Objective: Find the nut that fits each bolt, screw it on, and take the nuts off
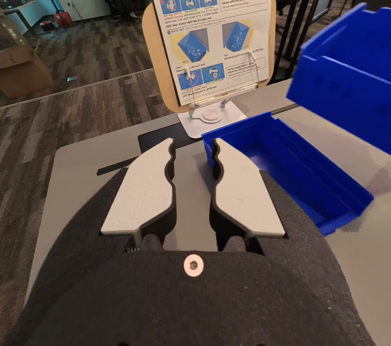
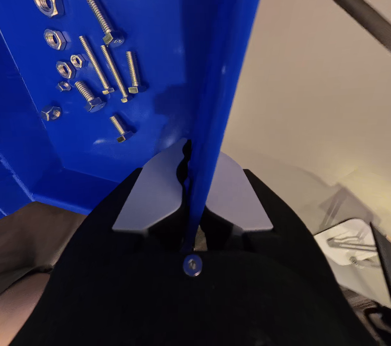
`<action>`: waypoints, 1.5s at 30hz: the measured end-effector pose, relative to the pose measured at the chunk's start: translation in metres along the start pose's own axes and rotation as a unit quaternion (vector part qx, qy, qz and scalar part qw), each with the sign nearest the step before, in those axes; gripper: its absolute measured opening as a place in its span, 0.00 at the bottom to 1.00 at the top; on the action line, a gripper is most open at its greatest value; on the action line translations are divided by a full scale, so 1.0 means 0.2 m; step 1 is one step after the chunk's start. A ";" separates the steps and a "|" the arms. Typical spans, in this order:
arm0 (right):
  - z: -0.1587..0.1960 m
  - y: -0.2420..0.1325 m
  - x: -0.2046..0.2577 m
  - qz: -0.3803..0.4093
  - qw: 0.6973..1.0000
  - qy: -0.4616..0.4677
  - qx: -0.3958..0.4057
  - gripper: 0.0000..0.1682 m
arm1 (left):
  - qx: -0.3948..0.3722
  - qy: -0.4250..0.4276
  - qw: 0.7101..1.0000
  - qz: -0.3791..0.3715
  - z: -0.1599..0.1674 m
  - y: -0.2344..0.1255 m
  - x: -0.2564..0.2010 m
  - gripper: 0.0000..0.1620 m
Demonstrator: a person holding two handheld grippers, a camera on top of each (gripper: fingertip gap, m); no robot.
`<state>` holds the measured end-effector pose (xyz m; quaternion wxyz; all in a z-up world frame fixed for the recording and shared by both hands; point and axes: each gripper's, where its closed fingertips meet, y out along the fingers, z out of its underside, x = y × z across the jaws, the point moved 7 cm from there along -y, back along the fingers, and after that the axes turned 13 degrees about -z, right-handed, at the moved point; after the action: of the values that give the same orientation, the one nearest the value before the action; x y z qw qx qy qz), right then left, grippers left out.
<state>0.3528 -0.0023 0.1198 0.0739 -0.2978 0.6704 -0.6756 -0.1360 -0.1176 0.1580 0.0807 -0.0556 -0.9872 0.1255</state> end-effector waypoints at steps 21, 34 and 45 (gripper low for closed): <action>-1.20 0.86 1.59 -0.059 0.937 -0.312 0.147 0.04 | -0.105 -0.012 0.994 0.002 -0.06 -0.58 0.06 0.31; -1.48 1.41 1.98 -0.050 0.922 -0.343 0.173 0.04 | -0.086 -0.024 0.996 0.025 -0.04 -0.53 0.10 0.32; -1.53 1.61 1.92 -0.060 0.940 -0.293 0.164 0.03 | -0.073 -0.021 0.996 0.039 -0.03 -0.49 0.09 0.32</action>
<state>-0.2093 0.0402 -0.0457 0.2746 -0.5058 0.4798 -0.6622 -0.1613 -0.2085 0.1924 0.0505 -0.0973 -0.9923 0.0574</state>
